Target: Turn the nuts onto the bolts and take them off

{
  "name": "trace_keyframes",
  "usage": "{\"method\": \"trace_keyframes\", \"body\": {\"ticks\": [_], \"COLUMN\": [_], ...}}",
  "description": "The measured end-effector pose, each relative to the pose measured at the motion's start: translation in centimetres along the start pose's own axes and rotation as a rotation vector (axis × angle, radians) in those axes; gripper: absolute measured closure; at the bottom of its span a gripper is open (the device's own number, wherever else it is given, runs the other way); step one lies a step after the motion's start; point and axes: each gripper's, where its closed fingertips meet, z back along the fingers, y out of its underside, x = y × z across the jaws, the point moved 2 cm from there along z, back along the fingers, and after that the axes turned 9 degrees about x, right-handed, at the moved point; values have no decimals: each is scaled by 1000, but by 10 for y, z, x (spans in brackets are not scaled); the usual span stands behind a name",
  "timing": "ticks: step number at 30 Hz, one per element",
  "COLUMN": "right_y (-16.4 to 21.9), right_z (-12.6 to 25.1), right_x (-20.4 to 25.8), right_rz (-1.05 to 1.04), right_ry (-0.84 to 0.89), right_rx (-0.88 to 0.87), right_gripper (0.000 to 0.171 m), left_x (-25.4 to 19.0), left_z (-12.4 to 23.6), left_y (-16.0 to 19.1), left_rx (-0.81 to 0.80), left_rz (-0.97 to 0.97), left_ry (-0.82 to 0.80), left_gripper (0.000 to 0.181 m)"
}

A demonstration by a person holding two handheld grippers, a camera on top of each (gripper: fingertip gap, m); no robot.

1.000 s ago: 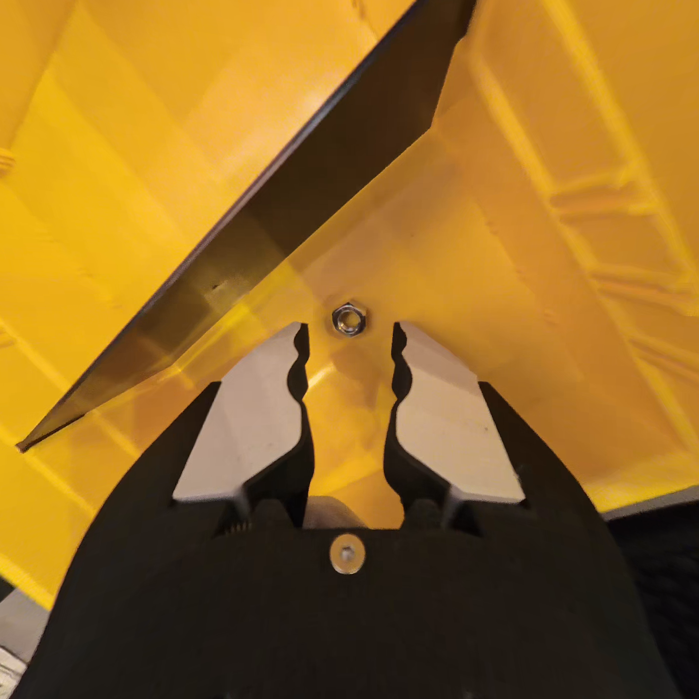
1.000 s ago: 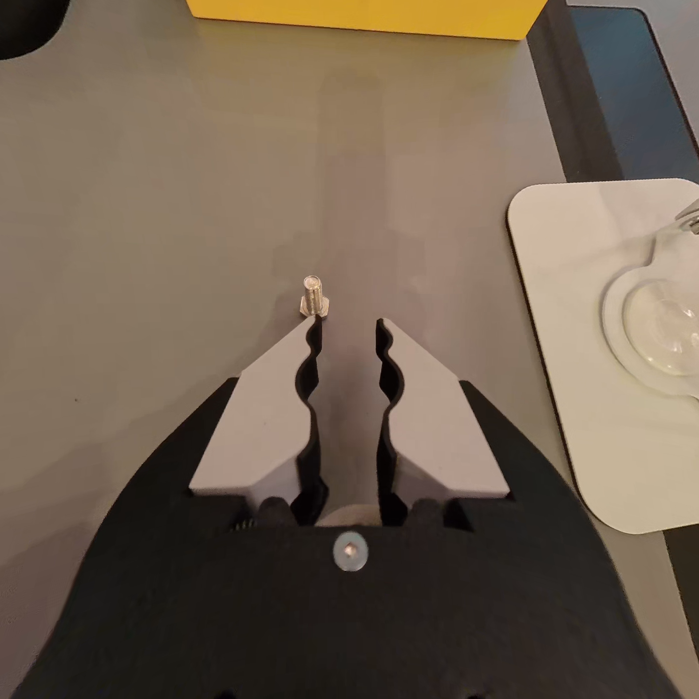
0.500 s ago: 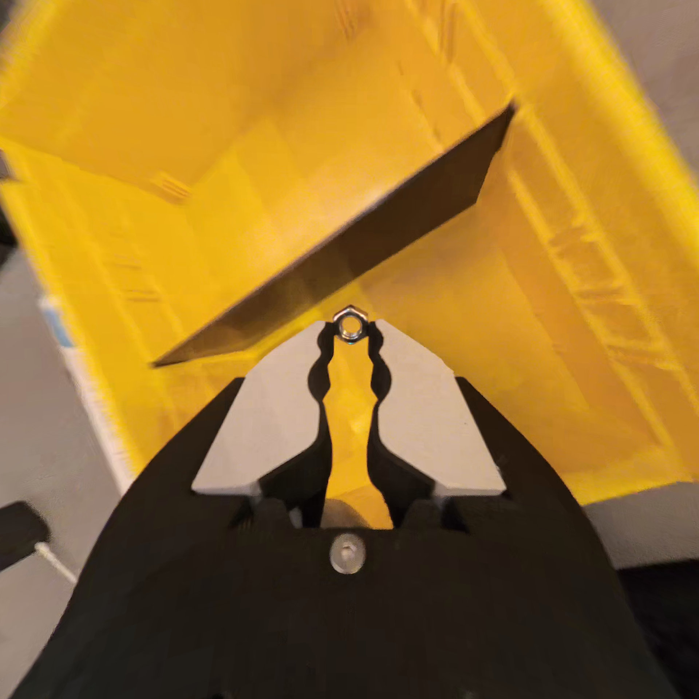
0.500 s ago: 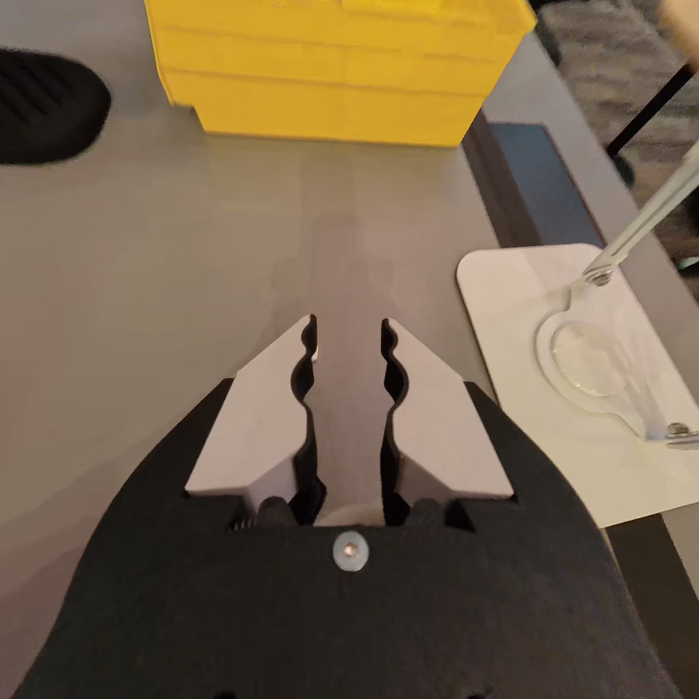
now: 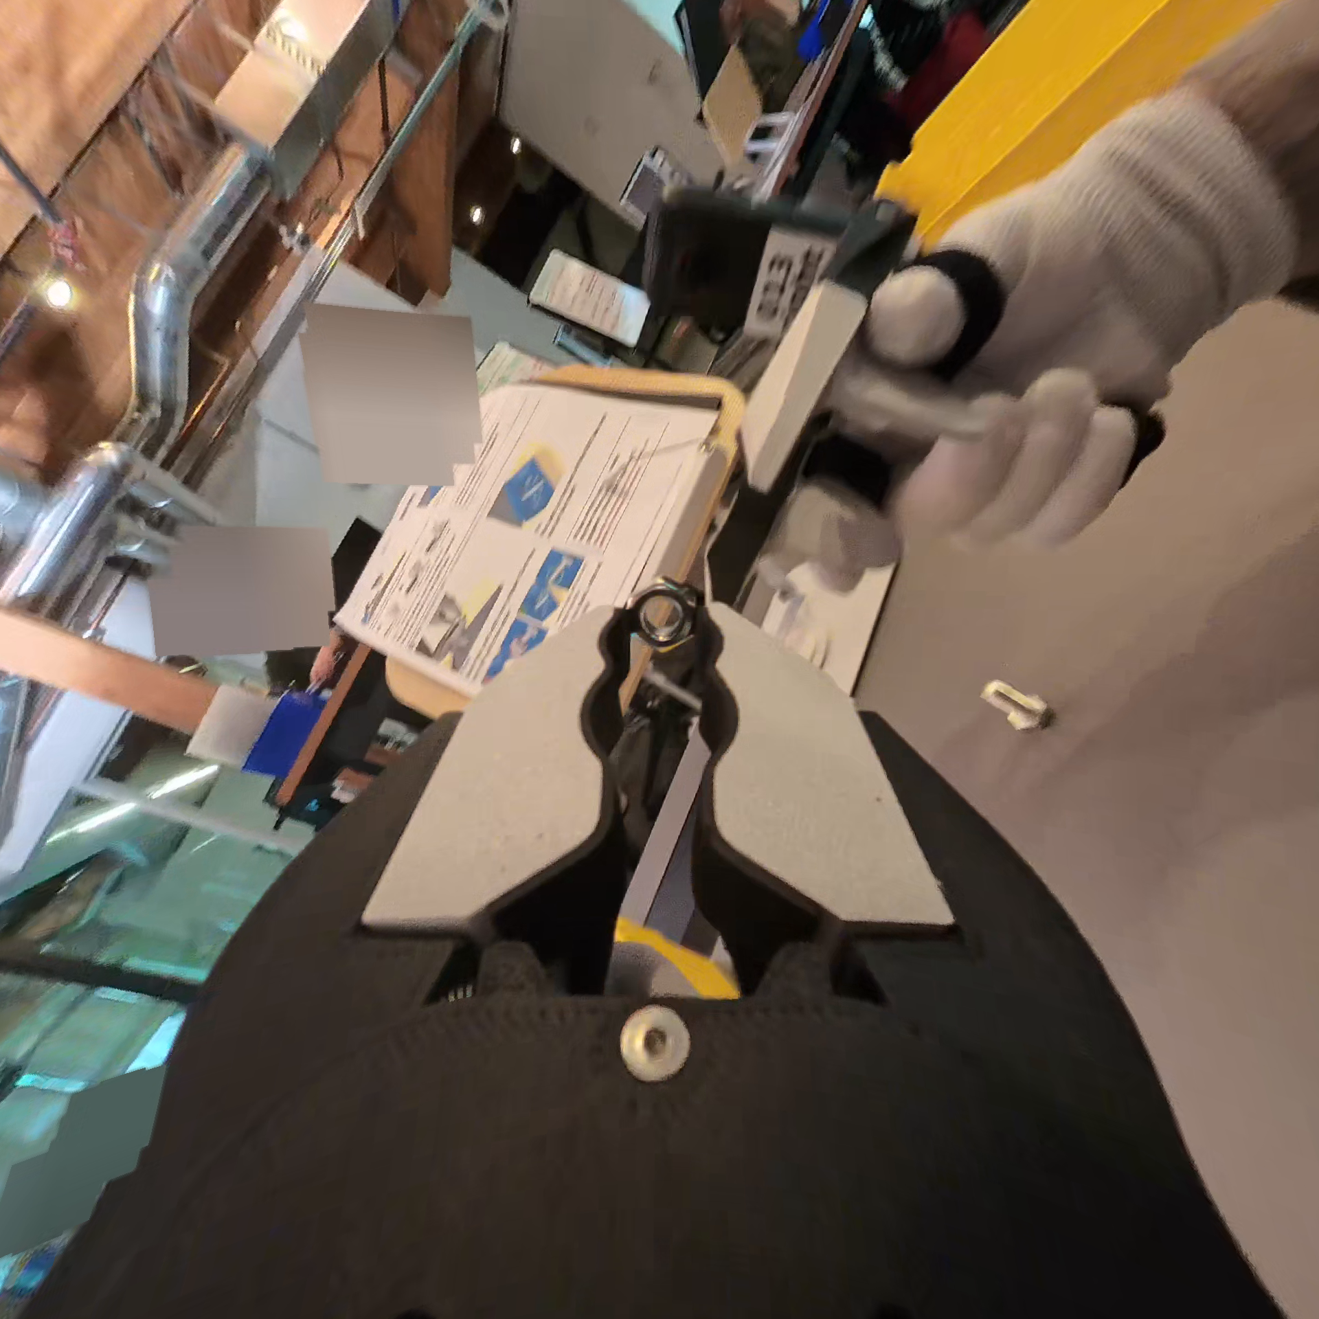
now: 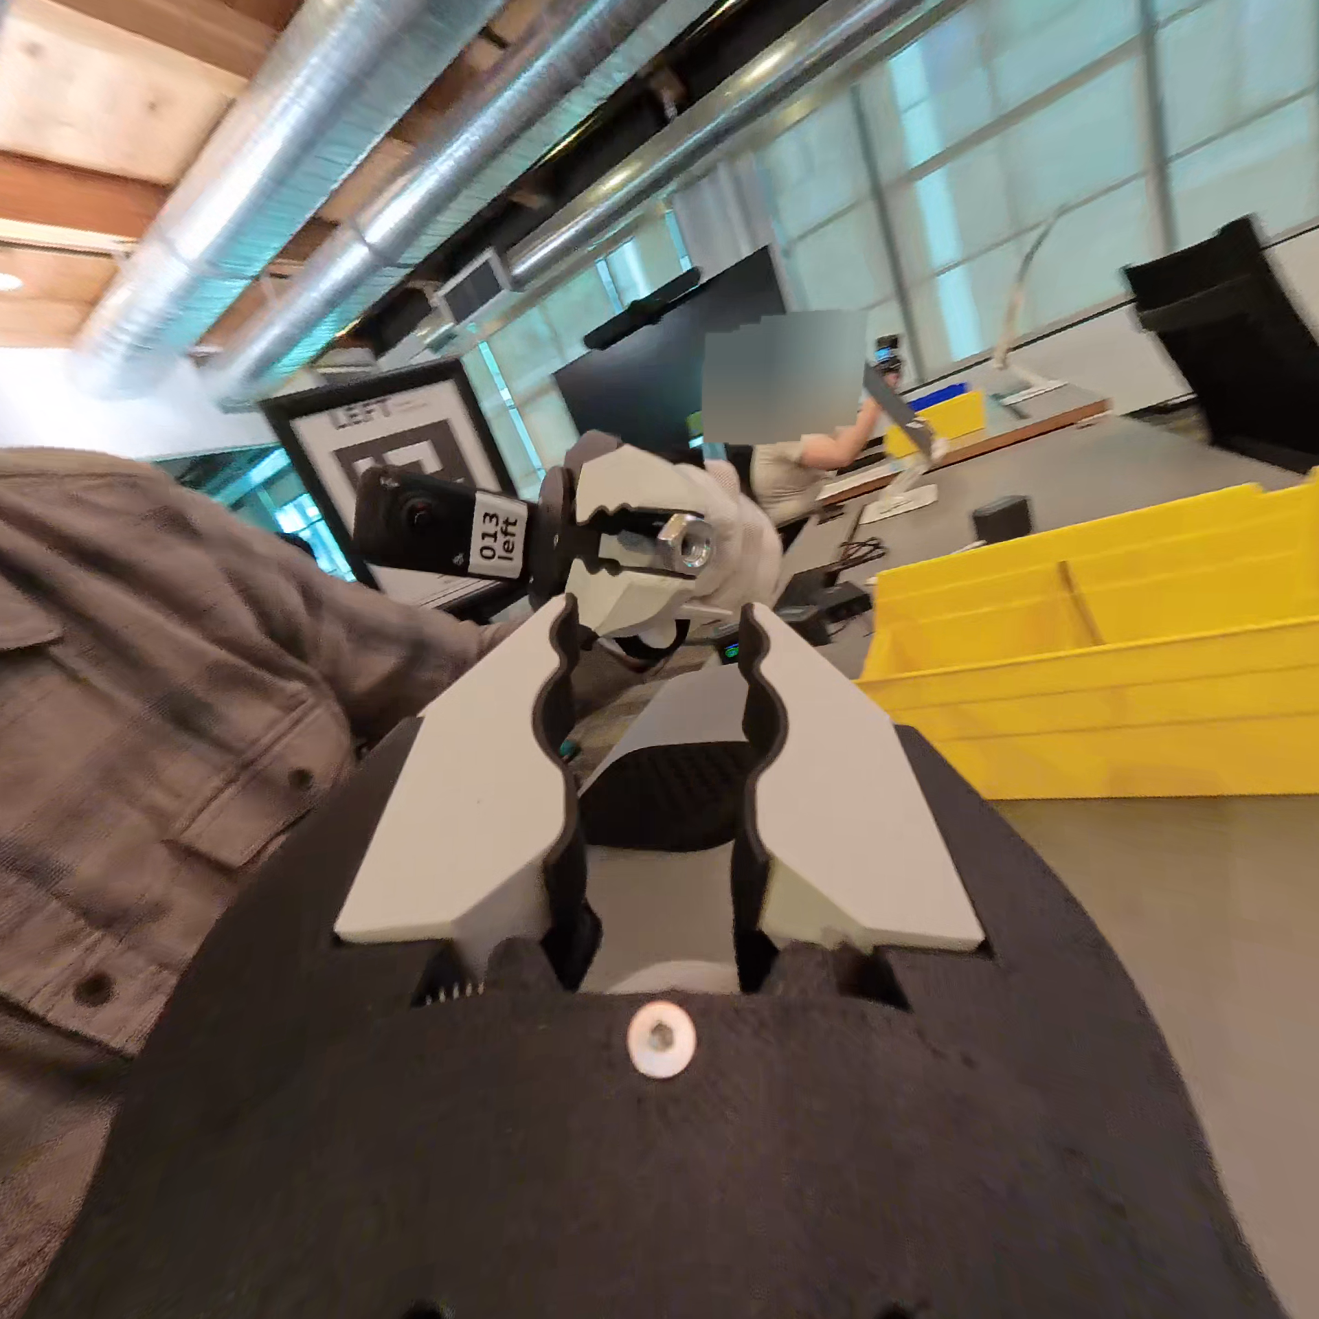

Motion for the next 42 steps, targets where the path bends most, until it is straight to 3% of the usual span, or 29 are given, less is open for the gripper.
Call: {"method": "trace_keyframes", "body": {"ticks": [3, 5, 14, 23, 27, 29, 32, 34, 38, 42], "right_y": [-1, -4, -6, -14, -18, -5, 38, 71, 122, 156], "right_z": [-2, 0, 3, 11, 35, 52, 89, 113, 139, 142], "right_x": [6, 10, 23, 24, 19, 3, -29, -43, -65, -77], "right_rz": [-18, -20, -5, 67, 127, 191, 254, 247, 184, 146], "right_ry": [-68, -104, -186, -123, 5, 186, 481, 590, 674, 655], "right_rx": [-28, -52, -62, -71, -10, 144, 520, 759, 1077, 1242], "right_gripper": [129, 139, 155, 155, 155, 155, 155, 155, 155, 155], "left_x": [-8, -11, -17, -12, -2, 0, -6, -17, -36, -48], "left_z": [-1, -2, -2, -9, -9, -11, -21, -26, -32, -35], "left_y": [-21, -27, -35, -40, -41, -35, -13, -3, 10, 19], "left_rx": [-65, -80, -116, -135, -136, -104, 19, 50, 107, 155], "left_rz": [5, -8, -18, 8, 60, 74, 128, 167, 183, 204], "left_ry": [40, 51, 80, 51, 28, 25, 63, 99, 144, 179], "left_gripper": [164, 164, 164, 163, 158, 158, 158, 158, 157, 158]}}
